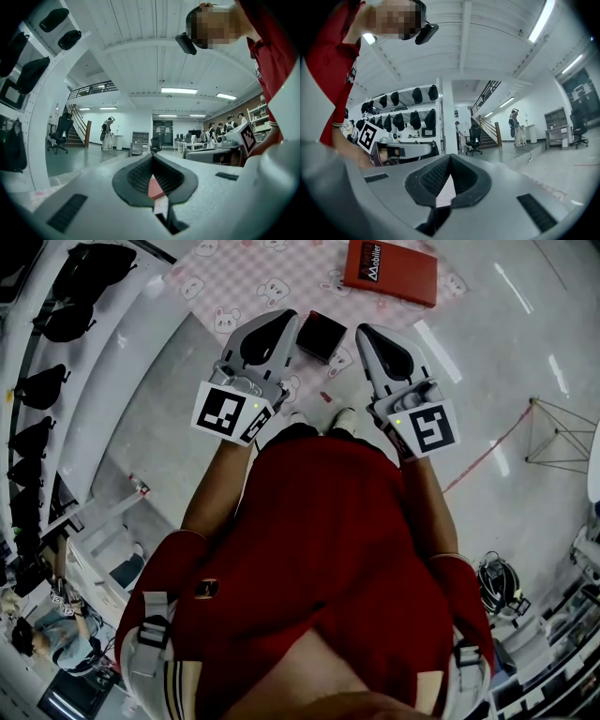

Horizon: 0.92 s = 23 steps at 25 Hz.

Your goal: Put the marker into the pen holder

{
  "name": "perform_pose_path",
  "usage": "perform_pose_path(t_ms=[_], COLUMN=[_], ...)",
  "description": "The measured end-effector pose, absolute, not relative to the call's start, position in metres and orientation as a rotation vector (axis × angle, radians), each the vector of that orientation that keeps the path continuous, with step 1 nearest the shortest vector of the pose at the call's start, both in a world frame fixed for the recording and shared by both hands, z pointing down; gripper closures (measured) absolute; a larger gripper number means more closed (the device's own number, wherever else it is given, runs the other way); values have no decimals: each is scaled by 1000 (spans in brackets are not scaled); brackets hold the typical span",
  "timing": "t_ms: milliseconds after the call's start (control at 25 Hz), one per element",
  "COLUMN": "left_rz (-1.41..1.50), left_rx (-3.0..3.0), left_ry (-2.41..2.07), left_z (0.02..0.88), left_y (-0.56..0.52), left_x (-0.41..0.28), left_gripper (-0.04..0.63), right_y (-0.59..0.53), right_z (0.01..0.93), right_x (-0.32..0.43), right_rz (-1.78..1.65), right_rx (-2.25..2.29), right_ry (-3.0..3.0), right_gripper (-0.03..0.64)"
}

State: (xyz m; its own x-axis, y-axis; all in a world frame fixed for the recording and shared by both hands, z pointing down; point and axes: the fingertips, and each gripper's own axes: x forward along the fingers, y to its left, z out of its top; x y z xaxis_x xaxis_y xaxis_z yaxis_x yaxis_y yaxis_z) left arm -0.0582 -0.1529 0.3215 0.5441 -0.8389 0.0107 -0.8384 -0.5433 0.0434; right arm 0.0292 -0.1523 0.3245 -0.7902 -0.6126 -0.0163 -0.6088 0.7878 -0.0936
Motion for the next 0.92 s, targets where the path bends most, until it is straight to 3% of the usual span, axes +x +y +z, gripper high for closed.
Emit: perform_pose_path(t_ms=[920], left_rz=[-64], left_rx=[2770], left_ry=[-1414], left_z=[317], left_y=[-126], left_x=[-79], left_gripper=[589], right_y=[-121], right_z=[323], right_x=[18], right_rz=[-87], right_rx=[-1119], right_ry=[2895], right_gripper=[618])
